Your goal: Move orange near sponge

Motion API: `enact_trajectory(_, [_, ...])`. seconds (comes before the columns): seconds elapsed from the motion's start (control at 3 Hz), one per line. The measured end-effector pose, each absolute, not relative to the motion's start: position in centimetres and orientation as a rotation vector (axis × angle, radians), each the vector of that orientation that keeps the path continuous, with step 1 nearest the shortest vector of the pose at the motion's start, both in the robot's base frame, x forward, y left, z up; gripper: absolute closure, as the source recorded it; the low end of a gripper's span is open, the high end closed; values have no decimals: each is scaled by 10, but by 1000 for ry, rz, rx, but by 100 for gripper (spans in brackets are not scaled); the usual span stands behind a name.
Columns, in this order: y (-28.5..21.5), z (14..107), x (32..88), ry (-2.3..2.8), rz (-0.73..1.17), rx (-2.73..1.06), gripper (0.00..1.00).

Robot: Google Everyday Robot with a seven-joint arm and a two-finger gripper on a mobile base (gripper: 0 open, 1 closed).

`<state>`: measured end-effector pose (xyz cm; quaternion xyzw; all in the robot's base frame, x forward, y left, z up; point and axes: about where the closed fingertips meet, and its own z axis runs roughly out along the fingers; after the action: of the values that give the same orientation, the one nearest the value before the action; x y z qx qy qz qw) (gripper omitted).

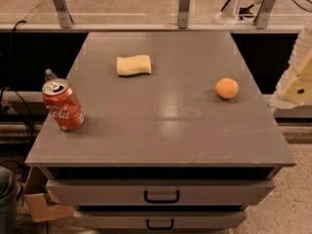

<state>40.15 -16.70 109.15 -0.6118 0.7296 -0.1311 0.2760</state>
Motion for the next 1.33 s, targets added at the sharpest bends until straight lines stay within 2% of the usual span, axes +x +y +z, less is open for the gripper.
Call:
enact_trajectory(0.67, [-187, 1077, 423, 1988, -294, -1545, 0])
enact_trajectory(1.33, [-258, 991, 505, 2207, -107, -1241, 0])
